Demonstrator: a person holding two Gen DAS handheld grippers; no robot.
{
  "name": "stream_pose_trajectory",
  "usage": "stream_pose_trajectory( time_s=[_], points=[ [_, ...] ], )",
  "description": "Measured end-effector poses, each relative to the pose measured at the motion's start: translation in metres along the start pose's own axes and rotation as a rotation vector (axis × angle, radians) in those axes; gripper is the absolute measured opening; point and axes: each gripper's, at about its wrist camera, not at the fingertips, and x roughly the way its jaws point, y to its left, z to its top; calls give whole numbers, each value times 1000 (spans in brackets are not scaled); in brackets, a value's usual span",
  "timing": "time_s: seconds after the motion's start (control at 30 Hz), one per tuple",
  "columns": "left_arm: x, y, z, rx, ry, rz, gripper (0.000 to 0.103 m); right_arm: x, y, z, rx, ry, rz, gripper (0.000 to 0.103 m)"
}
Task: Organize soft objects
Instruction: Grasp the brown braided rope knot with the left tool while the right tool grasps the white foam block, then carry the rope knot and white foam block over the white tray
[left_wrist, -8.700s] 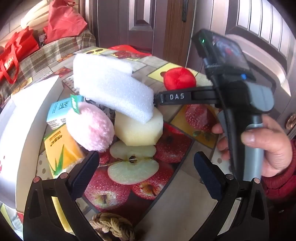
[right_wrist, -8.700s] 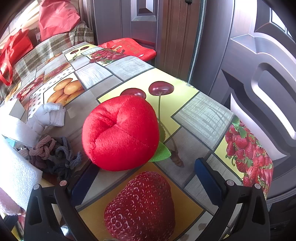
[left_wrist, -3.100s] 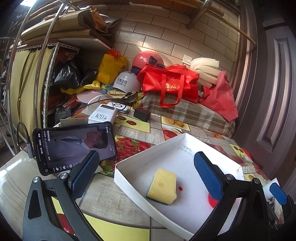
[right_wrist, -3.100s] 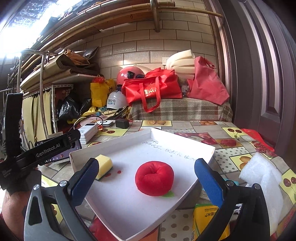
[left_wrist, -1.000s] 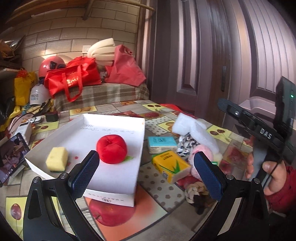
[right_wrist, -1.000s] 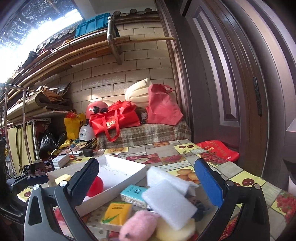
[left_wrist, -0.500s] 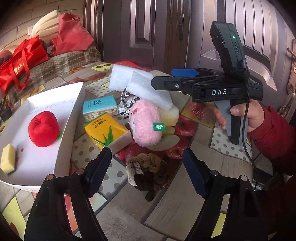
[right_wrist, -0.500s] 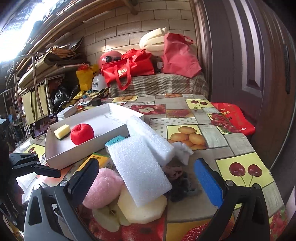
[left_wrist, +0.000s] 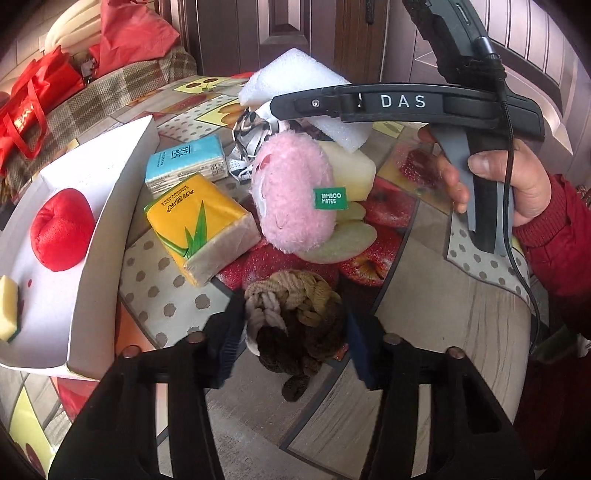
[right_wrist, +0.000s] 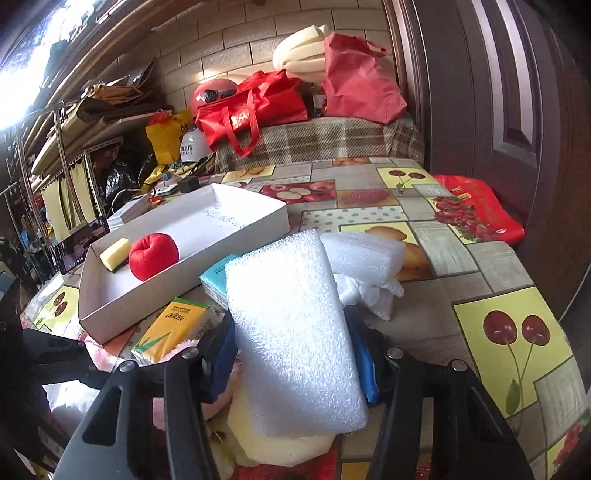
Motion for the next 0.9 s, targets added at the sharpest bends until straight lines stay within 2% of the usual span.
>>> stream_pose_trajectory(
  time_s=[0.13, 0.3, 0.43, 0.5, 0.57, 0.63, 0.7, 0.9],
  points=[
    [-9, 3, -2, -14, -42, 18, 41, -21, 11, 1, -49, -106, -38, 55],
    [-42, 8, -9, -41, -207, 65, 41, -35, 11, 3, -41, -185, -79, 54],
    [-68, 23, -18, -124, -343, 108, 41, -49, 12, 1, 2, -253, -108, 54],
    [-75, 34, -22, -182, -381, 127, 41, -56, 19, -1, 1, -287, -128, 55],
    [-81, 43, -24, -217, -404, 178, 41, -60, 30, -3, -28, -314, -147, 55],
    [-83, 49, -24, -190, -429, 273, 41, -60, 39, -4, -51, -320, -142, 55],
    [-88, 53, -27, -178, -456, 336, 41, -57, 48, -4, -63, -313, -125, 55],
    [-98, 85, -40, -248, -509, 440, 41, -46, 75, -4, -88, -291, -59, 54]
  ],
)
